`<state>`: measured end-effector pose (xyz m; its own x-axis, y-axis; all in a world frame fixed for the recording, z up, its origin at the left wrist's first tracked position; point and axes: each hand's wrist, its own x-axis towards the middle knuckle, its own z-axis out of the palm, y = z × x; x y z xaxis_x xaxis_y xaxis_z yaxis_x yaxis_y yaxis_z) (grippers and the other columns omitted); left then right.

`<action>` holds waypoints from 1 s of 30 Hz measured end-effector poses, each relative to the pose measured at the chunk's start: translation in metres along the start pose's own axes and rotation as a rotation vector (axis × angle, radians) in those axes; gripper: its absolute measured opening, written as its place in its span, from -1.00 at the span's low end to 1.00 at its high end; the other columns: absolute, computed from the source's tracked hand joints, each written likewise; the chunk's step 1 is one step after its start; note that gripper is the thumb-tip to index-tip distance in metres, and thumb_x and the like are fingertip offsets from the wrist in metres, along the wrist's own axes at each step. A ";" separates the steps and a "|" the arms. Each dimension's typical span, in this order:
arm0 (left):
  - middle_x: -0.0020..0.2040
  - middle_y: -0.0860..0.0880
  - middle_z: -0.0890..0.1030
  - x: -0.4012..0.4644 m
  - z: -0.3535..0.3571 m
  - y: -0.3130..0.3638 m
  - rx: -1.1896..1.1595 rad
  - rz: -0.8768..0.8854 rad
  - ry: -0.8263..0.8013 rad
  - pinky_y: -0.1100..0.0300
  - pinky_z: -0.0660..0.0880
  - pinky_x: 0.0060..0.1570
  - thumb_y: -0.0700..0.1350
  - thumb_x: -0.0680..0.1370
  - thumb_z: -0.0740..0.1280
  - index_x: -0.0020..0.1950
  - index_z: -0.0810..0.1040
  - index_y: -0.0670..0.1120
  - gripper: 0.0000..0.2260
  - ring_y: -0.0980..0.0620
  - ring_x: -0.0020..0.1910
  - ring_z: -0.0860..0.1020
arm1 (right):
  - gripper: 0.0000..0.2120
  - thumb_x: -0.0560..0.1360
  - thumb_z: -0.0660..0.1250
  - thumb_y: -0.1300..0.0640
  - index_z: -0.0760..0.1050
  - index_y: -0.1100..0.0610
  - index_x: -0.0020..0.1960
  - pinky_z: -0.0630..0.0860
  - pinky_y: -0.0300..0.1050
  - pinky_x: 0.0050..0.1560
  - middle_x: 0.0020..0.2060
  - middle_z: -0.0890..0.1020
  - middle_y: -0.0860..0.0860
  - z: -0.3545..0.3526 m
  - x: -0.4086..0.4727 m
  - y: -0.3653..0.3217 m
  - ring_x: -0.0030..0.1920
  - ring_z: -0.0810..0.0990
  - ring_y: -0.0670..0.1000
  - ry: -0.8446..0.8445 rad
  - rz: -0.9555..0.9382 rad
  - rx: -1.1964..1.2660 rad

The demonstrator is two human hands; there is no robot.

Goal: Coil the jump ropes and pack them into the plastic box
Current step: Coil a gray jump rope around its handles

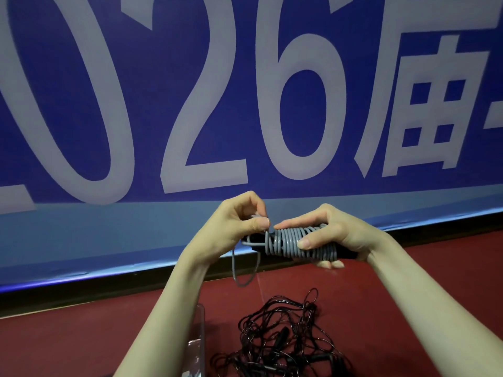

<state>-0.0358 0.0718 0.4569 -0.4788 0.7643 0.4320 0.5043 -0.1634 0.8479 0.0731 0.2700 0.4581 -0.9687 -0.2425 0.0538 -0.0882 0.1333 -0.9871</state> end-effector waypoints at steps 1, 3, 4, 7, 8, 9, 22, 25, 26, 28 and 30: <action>-0.35 0.04 0.53 -0.001 0.000 -0.003 -0.043 -0.012 -0.003 0.32 0.39 -0.32 -0.19 0.43 0.39 -0.20 0.48 -0.09 -0.90 0.13 -0.40 0.45 | -0.56 0.30 0.47 0.23 0.65 0.07 0.18 0.36 -0.27 -0.64 -0.43 0.55 0.18 0.000 0.001 0.001 -0.61 0.47 0.04 -0.014 -0.003 0.007; -0.33 0.00 0.55 -0.002 0.002 -0.011 -0.162 -0.048 -0.002 0.31 0.43 -0.32 -0.17 0.46 0.36 -0.24 0.53 -0.03 -0.90 0.11 -0.38 0.49 | -0.52 0.26 0.49 0.18 0.64 0.09 0.19 0.37 -0.27 -0.65 -0.40 0.54 0.22 0.001 0.003 0.002 -0.61 0.47 0.04 -0.042 -0.020 0.034; -0.34 0.00 0.56 -0.002 0.005 -0.013 -0.222 -0.069 0.011 0.30 0.45 -0.34 -0.16 0.48 0.33 -0.26 0.55 -0.01 -0.88 0.11 -0.39 0.50 | -0.52 0.26 0.49 0.17 0.64 0.10 0.19 0.37 -0.27 -0.65 -0.40 0.56 0.21 0.002 0.003 0.002 -0.61 0.48 0.04 -0.050 -0.032 0.050; -0.37 0.01 0.52 0.001 0.014 -0.018 -0.292 -0.074 0.096 0.30 0.43 -0.39 -0.12 0.50 0.27 -0.21 0.50 -0.09 -0.90 0.12 -0.43 0.47 | -0.52 0.25 0.48 0.18 0.64 0.10 0.18 0.40 -0.27 -0.64 -0.36 0.59 0.23 0.000 0.006 0.004 -0.61 0.49 0.05 -0.033 -0.069 0.090; -0.38 0.02 0.51 0.003 0.017 -0.019 -0.293 -0.064 0.133 0.30 0.43 -0.39 -0.14 0.51 0.26 -0.19 0.46 -0.12 -0.90 0.12 -0.43 0.46 | -0.52 0.25 0.49 0.17 0.64 0.10 0.18 0.40 -0.26 -0.64 -0.33 0.59 0.27 -0.001 0.007 0.005 -0.61 0.48 0.05 -0.014 -0.081 0.100; -0.38 0.03 0.51 0.004 0.020 -0.019 -0.276 -0.057 0.168 0.30 0.42 -0.38 -0.20 0.53 0.25 -0.18 0.44 -0.13 -0.91 0.11 -0.43 0.45 | -0.52 0.24 0.49 0.17 0.65 0.10 0.17 0.39 -0.27 -0.64 -0.30 0.60 0.29 -0.002 0.008 0.005 -0.61 0.48 0.06 0.009 -0.092 0.107; -0.38 0.05 0.52 0.017 0.037 -0.034 0.111 -0.270 0.333 0.27 0.34 -0.40 -0.26 0.62 0.12 -0.14 0.48 -0.14 -0.80 0.12 -0.44 0.37 | -0.54 0.33 0.48 0.26 0.58 0.12 0.22 0.38 -0.23 -0.64 -0.27 0.63 0.21 -0.004 0.024 0.013 -0.57 0.47 0.08 0.414 -0.151 0.085; -0.31 0.02 0.50 0.019 0.028 -0.026 0.191 -0.303 0.255 0.28 0.37 -0.37 -0.23 0.63 0.11 -0.16 0.47 -0.09 -0.77 0.11 -0.41 0.40 | -0.59 0.40 0.46 0.32 0.57 0.12 0.23 0.40 -0.21 -0.63 -0.30 0.65 0.15 -0.007 0.023 0.012 -0.55 0.49 0.09 0.456 -0.164 0.036; -0.29 0.02 0.50 0.019 0.026 -0.024 0.207 -0.306 0.226 0.25 0.39 -0.33 -0.22 0.64 0.11 -0.12 0.49 -0.09 -0.78 0.11 -0.40 0.41 | -0.60 0.41 0.46 0.32 0.57 0.13 0.22 0.41 -0.21 -0.62 -0.29 0.65 0.16 -0.007 0.023 0.012 -0.55 0.49 0.09 0.470 -0.171 0.024; -0.25 0.03 0.50 0.019 0.024 -0.019 0.264 -0.318 0.162 0.23 0.42 -0.28 -0.19 0.66 0.12 0.02 0.50 -0.12 -0.83 0.10 -0.38 0.44 | -0.61 0.41 0.47 0.32 0.58 0.14 0.21 0.42 -0.19 -0.61 -0.28 0.66 0.18 -0.007 0.025 0.013 -0.54 0.50 0.10 0.520 -0.186 -0.016; -0.21 0.05 0.51 0.018 0.023 -0.014 0.412 -0.327 0.090 0.30 0.41 -0.31 -0.16 0.66 0.14 0.15 0.48 -0.11 -0.84 0.11 -0.36 0.44 | -0.64 0.41 0.48 0.30 0.59 0.16 0.19 0.42 -0.18 -0.61 -0.31 0.67 0.13 -0.010 0.026 0.014 -0.52 0.51 0.11 0.612 -0.198 -0.059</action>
<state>-0.0346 0.1022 0.4461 -0.7087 0.6750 0.2053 0.5504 0.3469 0.7595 0.0439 0.2749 0.4468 -0.8885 0.3219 0.3269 -0.2742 0.1989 -0.9409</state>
